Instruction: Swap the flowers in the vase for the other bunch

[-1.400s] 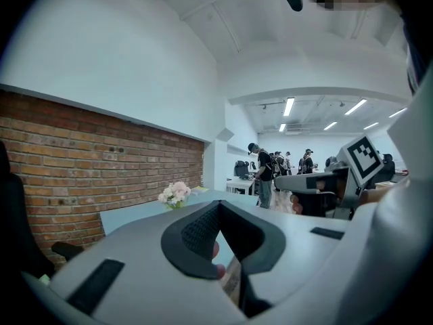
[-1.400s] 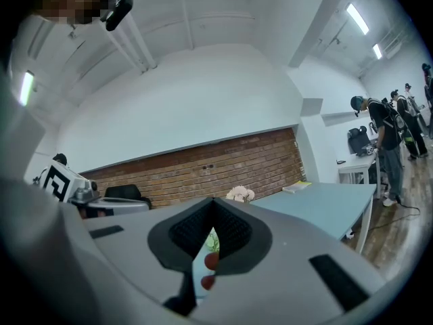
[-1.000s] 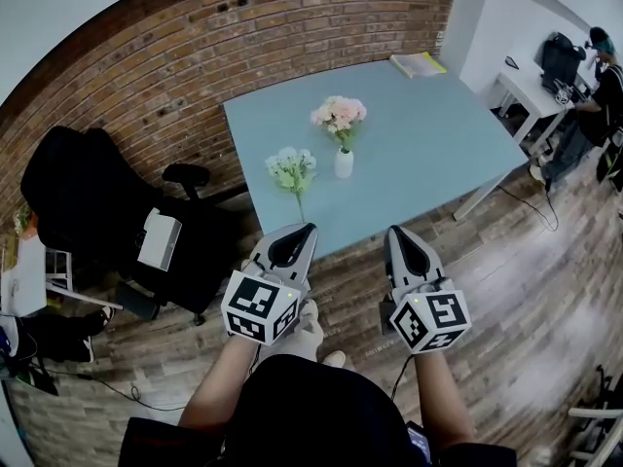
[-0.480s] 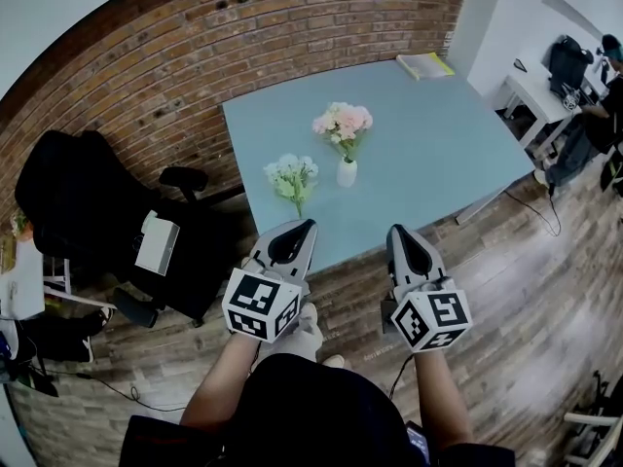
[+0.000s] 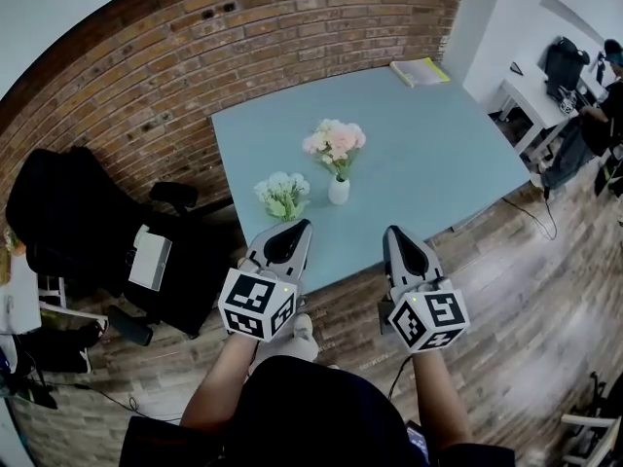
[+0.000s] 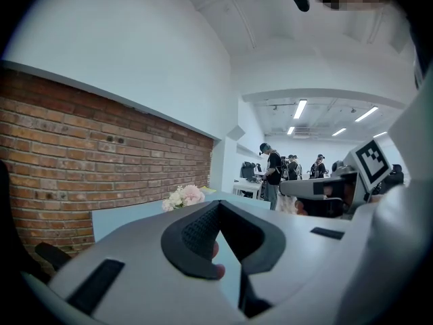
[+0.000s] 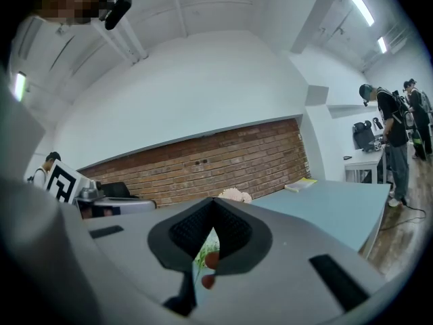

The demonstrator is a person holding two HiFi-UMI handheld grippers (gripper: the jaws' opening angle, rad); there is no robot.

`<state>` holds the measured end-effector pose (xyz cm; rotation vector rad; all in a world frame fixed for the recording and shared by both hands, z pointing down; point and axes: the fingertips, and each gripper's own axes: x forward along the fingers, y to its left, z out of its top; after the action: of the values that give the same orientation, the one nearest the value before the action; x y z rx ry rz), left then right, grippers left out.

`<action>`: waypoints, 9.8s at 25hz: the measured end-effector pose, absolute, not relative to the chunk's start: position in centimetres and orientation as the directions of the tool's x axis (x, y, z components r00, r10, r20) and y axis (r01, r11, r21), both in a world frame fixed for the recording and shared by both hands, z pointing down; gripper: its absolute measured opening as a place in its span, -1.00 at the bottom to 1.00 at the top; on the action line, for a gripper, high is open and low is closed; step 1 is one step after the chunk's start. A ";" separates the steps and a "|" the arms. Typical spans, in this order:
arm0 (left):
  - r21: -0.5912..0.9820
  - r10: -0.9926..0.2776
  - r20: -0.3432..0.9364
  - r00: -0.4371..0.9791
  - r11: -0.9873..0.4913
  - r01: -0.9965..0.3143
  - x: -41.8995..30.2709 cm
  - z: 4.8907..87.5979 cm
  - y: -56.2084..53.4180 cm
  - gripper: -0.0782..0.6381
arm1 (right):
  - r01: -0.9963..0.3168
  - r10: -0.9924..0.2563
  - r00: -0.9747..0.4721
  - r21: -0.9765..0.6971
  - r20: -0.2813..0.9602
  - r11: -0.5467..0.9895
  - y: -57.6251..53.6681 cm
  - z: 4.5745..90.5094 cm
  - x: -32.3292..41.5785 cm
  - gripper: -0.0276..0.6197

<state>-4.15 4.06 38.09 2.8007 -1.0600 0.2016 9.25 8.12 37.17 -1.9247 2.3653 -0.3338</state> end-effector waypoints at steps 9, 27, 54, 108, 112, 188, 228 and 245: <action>0.092 -0.627 0.172 0.760 -0.757 -0.646 -3.3 37.6 0.3 -0.78 | -0.962 -0.975 -0.199 -0.208 0.094 0.177 4.4 36.8 9.6 -0.88; 0.125 -0.595 0.153 0.789 -0.780 -0.613 -4.2 36.9 -6.4 -0.78 | -0.973 -0.974 -0.182 -0.166 0.135 0.158 -2.2 36.3 8.1 -0.88; 0.186 -0.565 0.143 0.813 -0.791 -0.583 -6.7 38.6 -12.0 -0.78 | -0.987 -0.978 -0.099 -0.143 0.181 0.074 -7.3 38.2 6.8 -0.88; 0.182 -0.709 0.188 0.679 -0.654 -0.734 -2.8 39.4 -15.1 -0.78 | -0.939 -0.881 -0.342 -0.152 0.327 0.308 -14.1 49.8 9.8 0.47; 0.171 -0.726 0.197 0.659 -0.637 -0.752 -3.2 39.5 -15.5 -0.78 | -0.927 -0.859 -0.375 -0.150 0.350 0.343 -14.8 51.0 9.3 0.47; 0.138 -0.836 0.268 0.479 -0.459 -0.878 -7.9 41.8 -18.9 -0.78 | -0.867 -0.741 -0.477 -0.111 0.473 0.487 -21.9 54.5 6.2 -0.09; 0.160 -0.820 0.218 0.529 -0.504 -0.849 -8.0 40.7 -18.2 -0.78 | -0.898 -0.841 -0.418 -0.018 0.342 0.439 -22.0 44.8 7.2 -0.27; 0.154 -0.798 0.206 0.566 -0.545 -0.824 -7.3 40.3 -17.6 -0.78 | -0.918 -0.885 -0.368 0.042 0.284 0.395 -21.2 40.5 8.6 -0.28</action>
<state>-7.28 -17.55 40.31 2.5674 -1.3531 0.1625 8.60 -21.23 40.55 -1.8768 2.8336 -0.2107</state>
